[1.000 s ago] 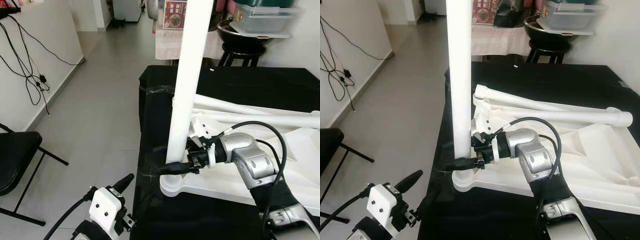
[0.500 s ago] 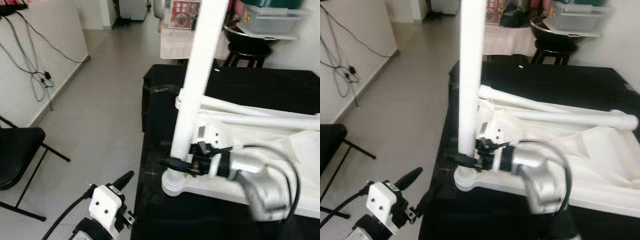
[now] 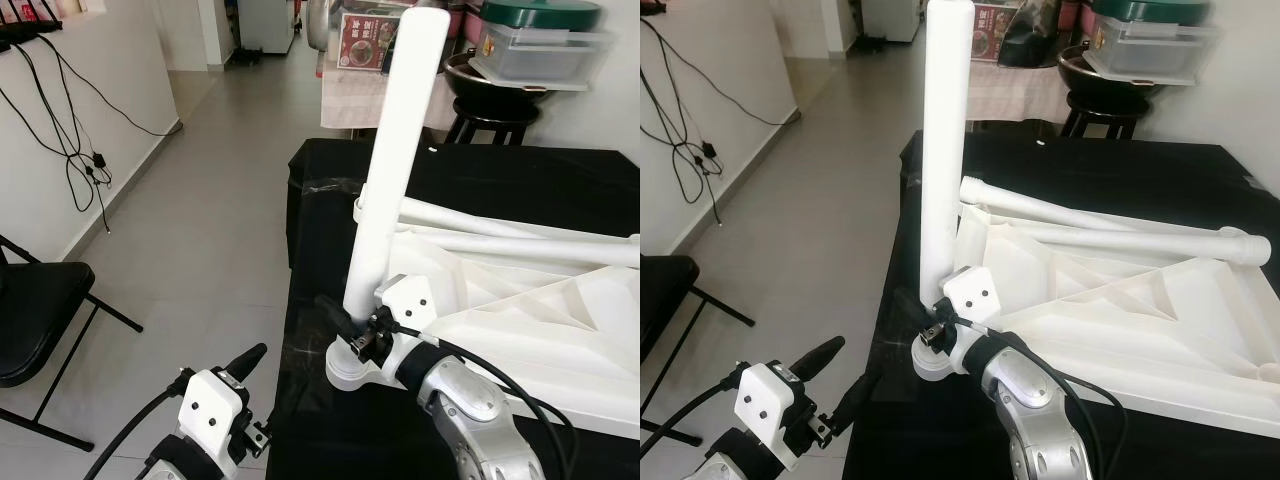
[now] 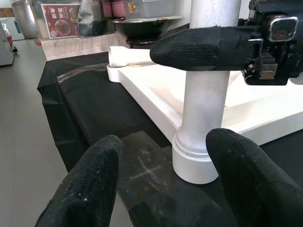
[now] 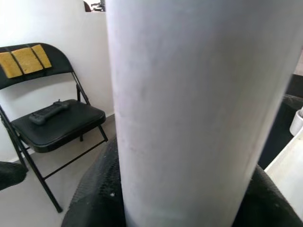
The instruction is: Building children table
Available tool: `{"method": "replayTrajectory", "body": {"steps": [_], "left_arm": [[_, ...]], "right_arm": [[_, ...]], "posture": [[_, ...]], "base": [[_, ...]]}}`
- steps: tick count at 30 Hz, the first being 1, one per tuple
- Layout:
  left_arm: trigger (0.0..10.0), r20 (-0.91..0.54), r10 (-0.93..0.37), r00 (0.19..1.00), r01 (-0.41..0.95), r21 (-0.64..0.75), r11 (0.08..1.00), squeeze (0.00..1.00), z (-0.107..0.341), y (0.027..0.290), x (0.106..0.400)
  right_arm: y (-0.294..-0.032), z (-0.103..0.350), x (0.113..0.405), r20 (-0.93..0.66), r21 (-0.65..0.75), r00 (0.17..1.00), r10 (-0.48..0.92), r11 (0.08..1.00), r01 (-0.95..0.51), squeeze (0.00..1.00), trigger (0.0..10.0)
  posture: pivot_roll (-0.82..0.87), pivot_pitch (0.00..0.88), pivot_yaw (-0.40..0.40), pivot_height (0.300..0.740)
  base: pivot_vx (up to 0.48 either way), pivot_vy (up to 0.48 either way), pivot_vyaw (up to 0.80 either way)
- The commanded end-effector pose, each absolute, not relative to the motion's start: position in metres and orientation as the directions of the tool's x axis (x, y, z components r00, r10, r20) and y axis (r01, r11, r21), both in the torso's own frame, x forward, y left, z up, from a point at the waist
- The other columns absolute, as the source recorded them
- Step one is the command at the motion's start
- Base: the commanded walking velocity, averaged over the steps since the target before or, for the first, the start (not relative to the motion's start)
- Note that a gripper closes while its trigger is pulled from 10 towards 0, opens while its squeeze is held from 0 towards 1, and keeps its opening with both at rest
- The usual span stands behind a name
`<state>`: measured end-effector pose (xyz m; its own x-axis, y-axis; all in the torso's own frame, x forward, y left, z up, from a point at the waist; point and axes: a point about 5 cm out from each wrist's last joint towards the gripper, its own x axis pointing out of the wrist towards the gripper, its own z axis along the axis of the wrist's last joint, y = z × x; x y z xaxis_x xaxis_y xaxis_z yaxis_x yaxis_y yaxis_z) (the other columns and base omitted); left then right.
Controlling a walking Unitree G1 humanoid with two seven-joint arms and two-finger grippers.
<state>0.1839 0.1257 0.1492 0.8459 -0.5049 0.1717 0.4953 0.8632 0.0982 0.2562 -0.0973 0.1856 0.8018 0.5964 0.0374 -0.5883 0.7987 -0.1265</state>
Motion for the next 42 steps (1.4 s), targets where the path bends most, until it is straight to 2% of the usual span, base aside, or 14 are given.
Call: {"method": "replayTrajectory", "body": {"steps": [1,4,5,6,9,12,13,20,21,22,36,39,41,42], "left_arm": [[10.0,0.163,-0.502,0.849,0.494,0.092,0.865,0.00,0.147,0.127,0.184],[10.0,0.161,-0.511,0.845,0.502,0.092,0.860,0.00,0.147,0.126,0.184],[10.0,0.161,-0.514,0.843,0.505,0.092,0.858,0.00,0.147,0.126,0.184],[10.0,0.161,-0.514,0.843,0.505,0.092,0.858,0.00,0.147,0.126,0.184],[10.0,0.174,-0.527,0.832,0.518,0.095,0.850,0.00,0.149,0.121,0.186],[10.0,0.178,-0.531,0.828,0.522,0.096,0.847,0.00,0.150,0.120,0.186],[10.0,0.179,-0.539,0.823,0.530,0.097,0.842,0.00,0.150,0.118,0.186],[10.0,0.182,-0.561,0.807,0.552,0.102,0.827,0.00,0.151,0.112,0.183],[10.0,0.185,-0.566,0.804,0.557,0.101,0.824,0.00,0.151,0.110,0.183],[10.0,0.186,-0.569,0.801,0.561,0.101,0.822,0.00,0.152,0.110,0.182],[10.0,0.182,-0.585,0.790,0.578,0.096,0.810,0.00,0.152,0.108,0.183],[10.0,0.173,-0.574,0.800,0.568,0.092,0.818,0.00,0.150,0.113,0.183],[10.0,0.168,-0.568,0.806,0.561,0.088,0.823,0.00,0.149,0.116,0.184],[10.0,0.168,-0.568,0.806,0.561,0.088,0.823,0.00,0.149,0.116,0.184]], "right_arm": [[-0.094,0.180,0.259,-0.020,-0.075,0.733,0.680,0.730,-0.679,1.00,10.0],[-0.088,0.191,0.262,0.017,-0.043,0.625,0.780,0.626,-0.779,1.00,10.0],[-0.082,0.198,0.260,0.023,-0.064,0.481,0.876,0.481,-0.874,1.00,10.0],[-0.082,0.198,0.260,0.023,-0.064,0.481,0.876,0.481,-0.874,1.00,10.0],[-0.083,0.208,0.258,-0.076,-0.178,0.103,0.992,0.088,-0.980,1.00,10.0],[-0.087,0.209,0.261,-0.112,-0.183,0.043,0.993,0.022,-0.983,1.00,10.0],[-0.090,0.208,0.270,-0.138,-0.180,0.029,0.990,0.004,-0.984,0.00,10.0],[-0.099,0.207,0.290,-0.208,-0.101,-0.100,0.973,-0.123,-0.987,0.00,10.0],[-0.100,0.205,0.291,-0.223,-0.086,-0.130,0.966,-0.152,-0.985,0.00,3.7],[-0.100,0.204,0.291,-0.231,-0.070,-0.152,0.961,-0.172,-0.983,0.00,0.0],[-0.109,0.203,0.289,-0.210,-0.093,-0.122,0.970,-0.145,-0.985,0.00,0.0],[-0.111,0.199,0.279,-0.121,-0.120,0.083,0.989,0.068,-0.990,0.00,0.0],[-0.108,0.193,0.274,-0.055,-0.098,0.336,0.940,0.330,-0.939,0.00,0.0],[-0.108,0.193,0.274,-0.055,-0.098,0.336,0.940,0.330,-0.939,0.00,0.0]], "posture": [[-0.01,0.126,-0.045,0.740],[-0.01,0.126,-0.045,0.740],[0.00,0.123,-0.041,0.740],[0.00,0.123,-0.041,0.740],[0.00,0.118,-0.041,0.740],[0.00,0.118,-0.041,0.740],[0.00,0.111,-0.040,0.740],[0.01,0.111,-0.049,0.740],[0.01,0.113,-0.049,0.740],[0.01,0.114,-0.051,0.740],[-0.01,0.119,-0.035,0.740],[-0.01,0.126,-0.039,0.740],[-0.02,0.131,-0.039,0.740],[-0.02,0.131,-0.039,0.740]], "base": [[0.000,0.000,0.00],[0.000,0.000,0.00],[0.000,0.000,0.00],[0.000,0.000,0.00],[0.000,0.000,0.00],[0.000,0.000,0.00],[0.000,0.000,0.00],[0.000,0.000,0.00],[0.000,0.000,0.00],[0.000,0.000,0.00],[0.000,0.000,0.00],[0.000,0.000,0.00],[0.000,0.000,0.00],[0.000,0.000,0.00]]}}
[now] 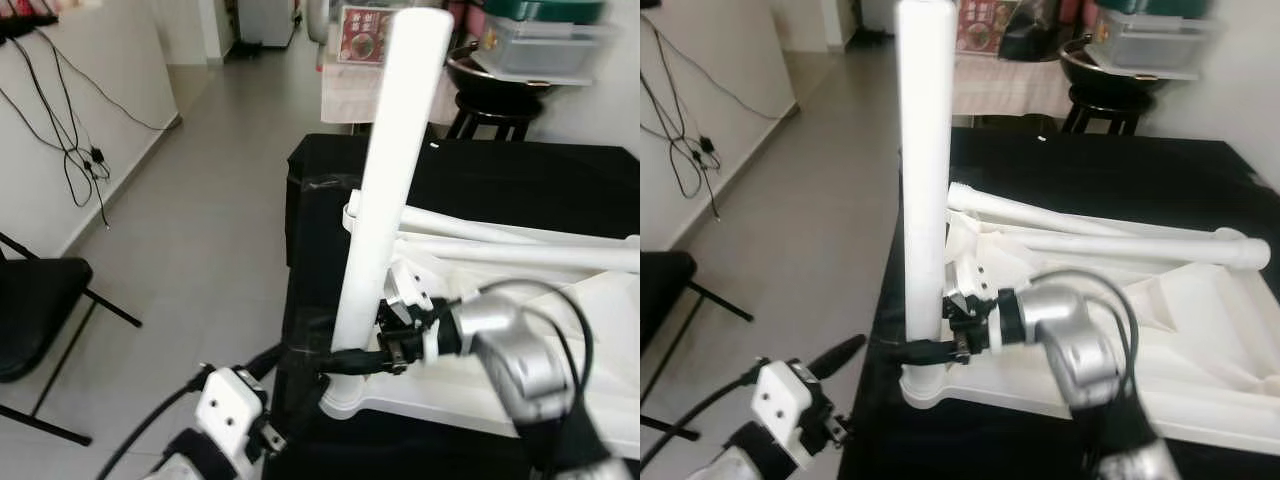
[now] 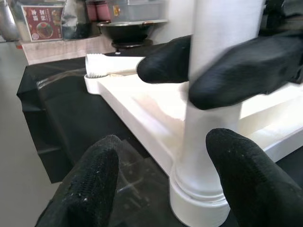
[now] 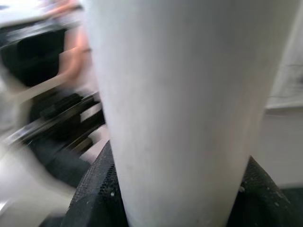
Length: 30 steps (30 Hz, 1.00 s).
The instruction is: Building children table
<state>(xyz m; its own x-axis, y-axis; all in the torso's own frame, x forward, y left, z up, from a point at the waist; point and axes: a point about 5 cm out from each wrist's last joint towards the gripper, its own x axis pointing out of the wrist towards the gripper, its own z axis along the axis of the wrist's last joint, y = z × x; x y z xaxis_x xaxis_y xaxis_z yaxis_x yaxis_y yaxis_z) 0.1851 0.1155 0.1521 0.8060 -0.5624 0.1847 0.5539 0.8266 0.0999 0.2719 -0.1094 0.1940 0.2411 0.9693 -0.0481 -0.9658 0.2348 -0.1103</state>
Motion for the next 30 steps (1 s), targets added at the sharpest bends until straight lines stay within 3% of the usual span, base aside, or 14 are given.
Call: {"method": "replayTrajectory", "body": {"steps": [1,2,3,4,12,18,19,22,23,24,25,26,29,30], "left_arm": [[10.0,0.167,-0.567,0.807,0.560,0.088,0.824,0.00,0.149,0.116,0.184],[10.0,0.167,-0.567,0.807,0.560,0.088,0.824,0.00,0.149,0.116,0.184],[10.0,0.166,-0.564,0.809,0.558,0.088,0.825,0.00,0.149,0.117,0.184],[10.0,0.166,-0.561,0.811,0.555,0.089,0.827,0.00,0.149,0.118,0.184],[10.0,0.168,-0.556,0.814,0.550,0.085,0.831,0.00,0.148,0.119,0.188],[10.0,0.173,-0.537,0.825,0.531,0.087,0.843,0.00,0.149,0.121,0.189],[10.0,0.174,-0.536,0.826,0.530,0.087,0.844,0.00,0.149,0.120,0.189],[10.0,0.174,-0.537,0.825,0.531,0.087,0.843,0.00,0.149,0.120,0.189],[10.0,0.174,-0.540,0.823,0.534,0.087,0.841,0.00,0.150,0.120,0.188],[10.0,0.174,-0.540,0.823,0.534,0.087,0.841,0.00,0.150,0.120,0.188],[10.0,0.173,-0.543,0.822,0.537,0.086,0.839,0.00,0.150,0.120,0.188],[10.0,0.173,-0.543,0.822,0.537,0.086,0.839,0.00,0.150,0.120,0.188],[10.0,0.172,-0.546,0.820,0.540,0.084,0.837,0.00,0.151,0.120,0.185],[10.0,0.172,-0.546,0.820,0.540,0.084,0.837,0.00,0.151,0.120,0.185]], "right_arm": [[-0.107,0.191,0.274,-0.045,-0.090,0.388,0.921,0.383,-0.919,0.00,0.0],[-0.107,0.191,0.274,-0.045,-0.090,0.388,0.921,0.383,-0.919,0.00,0.0],[-0.108,0.182,0.274,-0.019,-0.112,0.668,0.744,0.663,-0.740,0.00,0.0],[-0.109,0.172,0.265,-0.010,-0.119,0.794,0.608,0.787,-0.605,0.00,0.0],[-0.108,0.170,0.257,-0.006,-0.232,0.853,0.522,0.829,-0.509,0.00,0.0],[-0.098,0.167,0.256,-0.057,-0.175,0.780,0.624,0.762,-0.623,0.00,0.0],[-0.094,0.175,0.261,-0.047,-0.156,0.702,0.710,0.689,-0.708,0.78,10.0],[-0.091,0.181,0.263,-0.033,-0.151,0.658,0.753,0.647,-0.748,0.78,10.0],[-0.087,0.188,0.263,-0.034,-0.161,0.544,0.838,0.533,-0.831,1.00,10.0],[-0.087,0.188,0.263,-0.034,-0.161,0.544,0.838,0.533,-0.831,1.00,10.0],[-0.086,0.194,0.265,-0.050,-0.181,0.383,0.922,0.369,-0.912,1.00,10.0],[-0.086,0.194,0.265,-0.050,-0.181,0.383,0.922,0.369,-0.912,1.00,10.0],[-0.093,0.199,0.276,-0.122,-0.180,0.162,0.979,0.139,-0.974,1.00,10.0],[-0.093,0.199,0.276,-0.122,-0.180,0.162,0.979,0.139,-0.974,1.00,10.0]], "posture": [[-0.02,0.131,-0.039,0.740],[-0.02,0.131,-0.039,0.740],[-0.03,0.136,-0.041,0.740],[-0.03,0.136,-0.041,0.740],[-0.03,0.123,-0.050,0.740],[-0.02,0.124,-0.052,0.740],[-0.01,0.126,-0.050,0.740],[-0.01,0.126,-0.049,0.740],[0.00,0.128,-0.048,0.740],[0.00,0.128,-0.048,0.740],[0.01,0.134,-0.047,0.740],[0.01,0.134,-0.047,0.740],[0.02,0.145,-0.041,0.740],[0.02,0.145,-0.041,0.740]], "base": [[0.000,0.000,0.00],[0.000,0.000,0.00],[0.000,0.000,0.00],[0.000,0.000,0.00],[0.000,0.000,0.00],[0.000,0.000,0.00],[0.000,0.000,0.00],[0.000,0.000,0.00],[0.000,0.000,0.00],[0.000,0.000,0.00],[0.000,0.000,0.00],[0.000,0.000,0.00],[0.000,0.000,0.00],[0.000,0.000,0.00]]}}
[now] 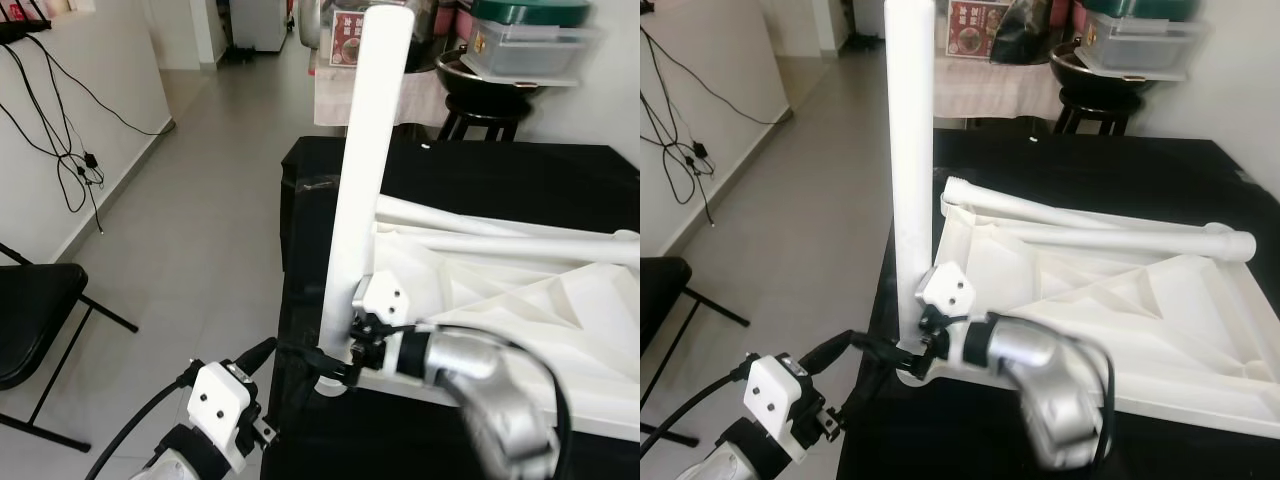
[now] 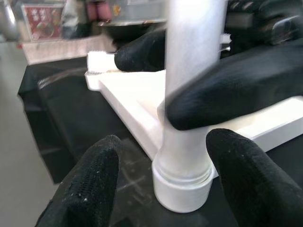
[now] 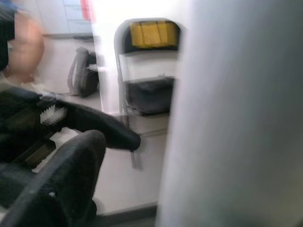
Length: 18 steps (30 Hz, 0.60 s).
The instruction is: Building children table
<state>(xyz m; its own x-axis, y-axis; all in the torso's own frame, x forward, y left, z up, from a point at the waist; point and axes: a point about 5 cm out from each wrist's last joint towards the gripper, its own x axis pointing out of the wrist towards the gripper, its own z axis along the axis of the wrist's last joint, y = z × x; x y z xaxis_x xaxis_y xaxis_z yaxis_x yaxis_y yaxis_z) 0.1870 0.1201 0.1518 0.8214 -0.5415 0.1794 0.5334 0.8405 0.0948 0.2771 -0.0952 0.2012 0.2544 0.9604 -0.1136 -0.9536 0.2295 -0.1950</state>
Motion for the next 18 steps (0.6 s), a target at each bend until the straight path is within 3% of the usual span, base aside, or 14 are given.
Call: {"method": "replayTrajectory", "body": {"steps": [1,2,3,10,11,12,13,18], "left_arm": [[10.0,0.170,-0.548,0.819,0.542,0.083,0.836,0.00,0.152,0.120,0.183],[10.0,0.170,-0.548,0.819,0.542,0.083,0.836,0.00,0.152,0.120,0.183],[10.0,0.167,-0.550,0.818,0.545,0.081,0.835,0.00,0.152,0.119,0.180],[10.0,0.161,-0.558,0.814,0.554,0.077,0.829,0.00,0.154,0.115,0.173],[10.0,0.160,-0.561,0.812,0.557,0.073,0.827,0.00,0.155,0.113,0.170],[10.0,0.160,-0.561,0.812,0.557,0.073,0.827,0.00,0.155,0.113,0.170],[10.0,0.159,-0.562,0.812,0.558,0.072,0.827,0.00,0.155,0.113,0.169],[10.0,0.158,-0.563,0.811,0.560,0.067,0.826,0.00,0.155,0.111,0.168]], "right_arm": [[-0.097,0.203,0.288,-0.150,-0.179,0.119,0.982,0.091,-0.980,0.53,10.0],[-0.097,0.203,0.288,-0.150,-0.179,0.119,0.982,0.091,-0.980,0.53,10.0],[-0.099,0.208,0.297,-0.170,-0.176,0.081,0.982,0.050,-0.983,0.00,10.0],[-0.100,0.218,0.318,-0.212,-0.166,0.030,0.977,-0.006,-0.986,0.00,10.0],[-0.102,0.219,0.324,-0.232,-0.152,0.006,0.973,-0.030,-0.988,0.00,6.0],[-0.102,0.219,0.324,-0.232,-0.152,0.006,0.973,-0.030,-0.988,0.00,6.0],[-0.104,0.219,0.325,-0.232,-0.140,-0.004,0.973,-0.038,-0.989,0.00,0.0],[-0.110,0.216,0.325,-0.215,-0.112,-0.015,0.976,-0.040,-0.993,0.00,0.0]], "posture": [[0.04,0.156,-0.043,0.740],[0.04,0.156,-0.043,0.740],[0.04,0.167,-0.044,0.740],[0.06,0.187,-0.050,0.740],[0.06,0.194,-0.053,0.740],[0.06,0.194,-0.053,0.740],[0.06,0.197,-0.054,0.740],[0.05,0.196,-0.052,0.740]], "base": [[0.000,0.000,0.00],[0.000,0.000,0.00],[0.000,0.000,0.00],[0.000,0.000,0.00],[0.000,0.000,0.00],[0.000,0.000,0.00],[0.000,0.000,0.00],[0.000,0.000,0.00]]}}
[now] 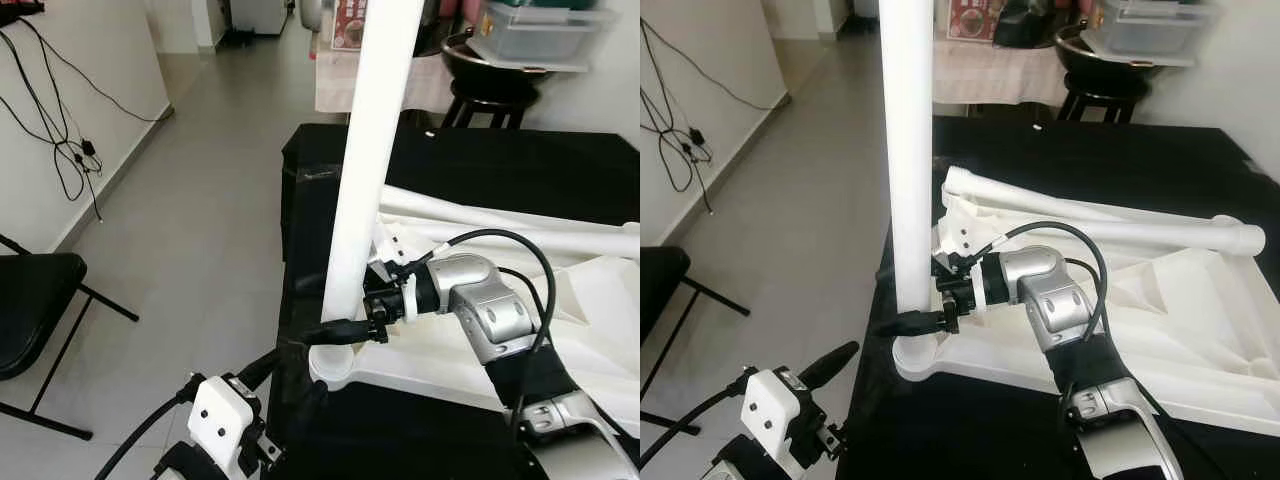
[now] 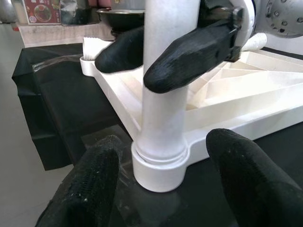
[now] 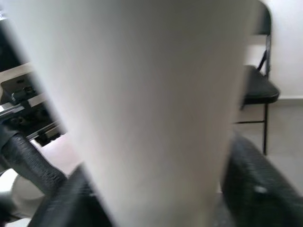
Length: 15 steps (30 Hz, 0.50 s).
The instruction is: Building children table
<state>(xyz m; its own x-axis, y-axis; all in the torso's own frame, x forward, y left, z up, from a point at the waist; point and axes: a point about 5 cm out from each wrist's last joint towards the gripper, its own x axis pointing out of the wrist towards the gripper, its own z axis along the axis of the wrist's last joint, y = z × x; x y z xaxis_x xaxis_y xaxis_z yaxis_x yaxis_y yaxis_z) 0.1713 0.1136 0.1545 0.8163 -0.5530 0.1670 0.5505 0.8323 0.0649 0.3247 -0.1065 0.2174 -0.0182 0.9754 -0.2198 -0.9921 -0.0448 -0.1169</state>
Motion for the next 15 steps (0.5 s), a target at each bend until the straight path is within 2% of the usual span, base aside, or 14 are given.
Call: {"method": "replayTrajectory", "body": {"steps": [1,3,5,6,9,10,11,12,13,14,15], "left_arm": [[10.0,0.158,-0.563,0.811,0.561,0.065,0.826,0.00,0.155,0.111,0.168],[10.0,0.157,-0.564,0.811,0.562,0.063,0.825,0.00,0.155,0.110,0.167],[10.0,0.156,-0.566,0.810,0.564,0.060,0.824,0.00,0.154,0.110,0.167],[10.0,0.156,-0.566,0.810,0.564,0.060,0.824,0.00,0.154,0.110,0.167],[10.0,0.156,-0.567,0.809,0.565,0.057,0.823,0.00,0.154,0.109,0.168],[10.0,0.159,-0.564,0.810,0.563,0.056,0.824,0.00,0.154,0.109,0.169],[10.0,0.160,-0.563,0.811,0.562,0.056,0.825,0.00,0.155,0.110,0.170],[10.0,0.160,-0.563,0.811,0.562,0.056,0.825,0.00,0.155,0.110,0.170],[10.0,0.162,-0.561,0.812,0.560,0.057,0.827,0.00,0.155,0.111,0.171],[10.0,0.162,-0.561,0.812,0.560,0.057,0.827,0.00,0.155,0.111,0.171],[10.0,0.163,-0.559,0.813,0.558,0.057,0.828,0.00,0.155,0.112,0.171]], "right_arm": [[-0.112,0.215,0.324,-0.211,-0.108,-0.011,0.977,-0.035,-0.994,0.00,0.0],[-0.115,0.214,0.323,-0.205,-0.108,-0.005,0.979,-0.028,-0.994,0.00,0.0],[-0.125,0.212,0.319,-0.188,-0.119,0.054,0.981,0.031,-0.992,0.00,0.0],[-0.125,0.212,0.319,-0.188,-0.119,0.054,0.981,0.031,-0.992,0.00,0.0],[-0.138,0.210,0.315,-0.158,-0.141,0.173,0.972,0.151,-0.978,0.00,0.0],[-0.141,0.205,0.304,-0.104,-0.144,0.314,0.944,0.298,-0.944,0.00,0.0],[-0.145,0.203,0.295,-0.070,-0.140,0.417,0.906,0.405,-0.904,0.00,0.0],[-0.145,0.203,0.295,-0.070,-0.140,0.417,0.906,0.405,-0.904,0.00,0.0],[-0.149,0.205,0.292,0.017,-0.145,0.580,0.814,0.576,-0.804,0.00,0.0],[-0.149,0.205,0.292,0.017,-0.145,0.580,0.814,0.576,-0.804,0.00,0.0],[-0.160,0.206,0.293,0.099,-0.081,0.823,0.560,0.829,-0.554,0.00,0.0]], "posture": [[0.05,0.196,-0.052,0.740],[0.05,0.191,-0.051,0.740],[0.03,0.189,-0.052,0.740],[0.03,0.189,-0.052,0.740],[0.02,0.187,-0.060,0.740],[-0.01,0.189,-0.071,0.740],[-0.01,0.189,-0.071,0.740],[-0.01,0.189,-0.071,0.740],[-0.03,0.189,-0.077,0.740],[-0.03,0.189,-0.077,0.740],[-0.03,0.189,-0.077,0.740]], "base": [[0.000,0.000,0.00],[0.000,0.000,0.00],[0.000,0.000,0.00],[0.000,0.000,0.00],[0.000,0.000,0.00],[0.000,0.000,0.00],[0.000,0.000,0.00],[0.000,0.000,0.00],[0.000,0.000,0.00],[0.000,0.000,0.00],[0.000,0.000,0.00]]}}
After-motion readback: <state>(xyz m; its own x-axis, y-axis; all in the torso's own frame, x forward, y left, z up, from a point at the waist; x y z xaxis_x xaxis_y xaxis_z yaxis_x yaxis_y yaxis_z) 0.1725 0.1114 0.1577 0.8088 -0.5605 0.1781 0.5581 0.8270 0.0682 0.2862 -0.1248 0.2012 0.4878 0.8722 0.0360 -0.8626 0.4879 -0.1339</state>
